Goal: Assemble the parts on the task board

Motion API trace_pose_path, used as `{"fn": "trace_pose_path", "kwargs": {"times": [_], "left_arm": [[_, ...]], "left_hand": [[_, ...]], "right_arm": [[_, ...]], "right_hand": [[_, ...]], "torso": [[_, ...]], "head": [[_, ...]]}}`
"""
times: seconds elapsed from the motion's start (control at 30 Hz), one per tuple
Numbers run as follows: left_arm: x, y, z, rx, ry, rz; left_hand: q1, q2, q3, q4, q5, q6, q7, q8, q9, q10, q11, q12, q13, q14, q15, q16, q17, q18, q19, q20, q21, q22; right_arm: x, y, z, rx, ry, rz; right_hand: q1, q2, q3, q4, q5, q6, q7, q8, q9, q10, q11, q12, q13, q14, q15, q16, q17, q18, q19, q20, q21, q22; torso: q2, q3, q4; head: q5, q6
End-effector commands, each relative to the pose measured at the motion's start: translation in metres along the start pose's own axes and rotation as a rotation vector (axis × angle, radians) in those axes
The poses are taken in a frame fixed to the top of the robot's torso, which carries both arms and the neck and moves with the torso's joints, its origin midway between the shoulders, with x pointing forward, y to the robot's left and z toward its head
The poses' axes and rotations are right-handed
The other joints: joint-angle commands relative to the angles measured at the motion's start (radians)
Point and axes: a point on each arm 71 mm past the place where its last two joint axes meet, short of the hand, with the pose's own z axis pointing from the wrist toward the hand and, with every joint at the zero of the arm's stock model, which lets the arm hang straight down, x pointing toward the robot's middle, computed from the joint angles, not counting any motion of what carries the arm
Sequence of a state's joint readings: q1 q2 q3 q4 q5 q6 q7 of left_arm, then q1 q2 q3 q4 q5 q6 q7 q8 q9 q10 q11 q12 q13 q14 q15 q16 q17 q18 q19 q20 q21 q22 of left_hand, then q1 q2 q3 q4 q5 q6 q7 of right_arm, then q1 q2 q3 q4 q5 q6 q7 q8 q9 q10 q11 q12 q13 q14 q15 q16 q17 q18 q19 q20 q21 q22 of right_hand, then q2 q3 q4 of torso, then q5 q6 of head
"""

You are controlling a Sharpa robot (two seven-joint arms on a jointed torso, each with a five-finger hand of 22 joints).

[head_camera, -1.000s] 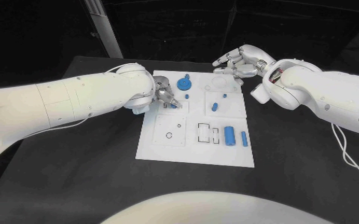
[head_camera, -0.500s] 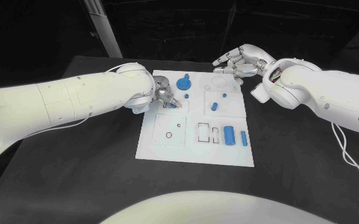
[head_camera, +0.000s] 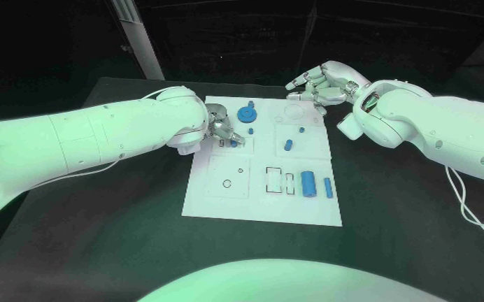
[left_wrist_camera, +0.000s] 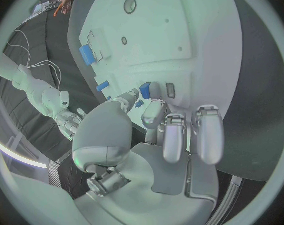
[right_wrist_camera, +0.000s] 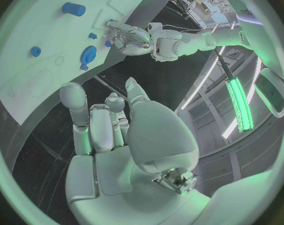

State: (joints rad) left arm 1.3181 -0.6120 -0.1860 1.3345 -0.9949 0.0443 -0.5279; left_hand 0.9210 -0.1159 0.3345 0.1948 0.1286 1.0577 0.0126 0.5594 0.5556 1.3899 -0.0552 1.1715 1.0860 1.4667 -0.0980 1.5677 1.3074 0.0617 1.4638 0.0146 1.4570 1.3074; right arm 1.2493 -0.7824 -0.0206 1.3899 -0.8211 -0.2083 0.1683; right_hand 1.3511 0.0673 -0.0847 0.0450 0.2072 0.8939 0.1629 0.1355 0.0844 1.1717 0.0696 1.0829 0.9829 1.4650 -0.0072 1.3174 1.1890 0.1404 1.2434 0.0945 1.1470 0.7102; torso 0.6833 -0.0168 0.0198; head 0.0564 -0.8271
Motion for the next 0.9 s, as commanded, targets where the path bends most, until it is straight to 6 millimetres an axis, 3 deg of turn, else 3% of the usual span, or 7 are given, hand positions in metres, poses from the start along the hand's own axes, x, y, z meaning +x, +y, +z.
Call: {"fn": "trace_pose_path", "kwargs": {"times": [0.03,0.43,0.63,0.9], "left_arm": [[-0.001,0.000,0.000,-0.008,-0.005,-0.002],[-0.005,0.003,-0.005,0.003,-0.026,-0.018],[-0.024,-0.002,-0.016,0.027,-0.041,-0.029],[-0.056,-0.009,-0.030,0.032,-0.057,-0.001]], "left_hand": [[-0.007,-0.001,-0.016,0.006,-0.006,0.008,0.000,-0.001,-0.002,0.006,0.003,0.005,0.001,0.104,-0.004,0.003,0.263,-0.018,0.014,-0.004,0.004,0.066],[0.004,-0.004,-0.053,0.013,-0.005,0.003,0.001,-0.003,-0.003,-0.002,0.003,-0.010,-0.016,0.104,-0.005,0.003,0.263,-0.016,0.010,-0.004,-0.003,0.057],[0.030,-0.005,-0.111,0.026,-0.004,-0.045,0.019,-0.024,-0.011,-0.051,0.017,-0.076,-0.094,0.104,0.005,0.003,0.263,-0.009,-0.008,0.002,-0.025,0.022],[0.069,0.008,-0.175,0.046,-0.003,-0.098,0.046,-0.075,-0.041,-0.081,0.041,-0.100,-0.132,0.104,0.023,0.003,0.263,-0.004,-0.019,0.019,-0.042,0.000]], "right_arm": [[0.000,0.002,0.000,-0.016,0.006,0.001],[-0.001,0.001,0.000,-0.014,0.006,0.000],[-0.003,-0.001,0.000,-0.010,0.003,-0.001],[-0.004,-0.003,0.002,-0.005,-0.003,-0.004]], "right_hand": [[-0.006,0.001,-0.004,0.000,0.006,-0.005,-0.002,0.005,-0.002,-0.007,0.001,-0.006,-0.001,0.026,-0.003,-0.007,-0.001,0.006,-0.007,0.002,-0.005,-0.001],[-0.007,0.001,-0.005,0.001,0.007,-0.005,-0.002,0.005,-0.002,-0.008,0.002,-0.007,-0.002,0.025,-0.003,-0.010,-0.004,0.006,-0.010,0.002,-0.009,-0.006],[-0.007,0.001,-0.006,0.001,0.007,-0.006,-0.002,0.005,-0.002,-0.009,0.002,-0.008,-0.003,0.024,-0.003,-0.011,-0.006,0.007,-0.010,0.002,-0.010,-0.008],[-0.007,0.001,-0.006,0.001,0.007,-0.006,-0.002,0.005,-0.002,-0.009,0.002,-0.008,-0.003,0.024,-0.003,-0.011,-0.006,0.007,-0.010,0.002,-0.010,-0.008]], "torso": [[-0.001,0.0005,0.0006],[0.000,-0.0020,0.0021],[-0.001,0.0000,0.0017],[-0.001,0.0009,0.0003]], "head": [[0.001,-0.001],[0.000,0.000],[0.002,0.005],[0.010,0.014]]}}
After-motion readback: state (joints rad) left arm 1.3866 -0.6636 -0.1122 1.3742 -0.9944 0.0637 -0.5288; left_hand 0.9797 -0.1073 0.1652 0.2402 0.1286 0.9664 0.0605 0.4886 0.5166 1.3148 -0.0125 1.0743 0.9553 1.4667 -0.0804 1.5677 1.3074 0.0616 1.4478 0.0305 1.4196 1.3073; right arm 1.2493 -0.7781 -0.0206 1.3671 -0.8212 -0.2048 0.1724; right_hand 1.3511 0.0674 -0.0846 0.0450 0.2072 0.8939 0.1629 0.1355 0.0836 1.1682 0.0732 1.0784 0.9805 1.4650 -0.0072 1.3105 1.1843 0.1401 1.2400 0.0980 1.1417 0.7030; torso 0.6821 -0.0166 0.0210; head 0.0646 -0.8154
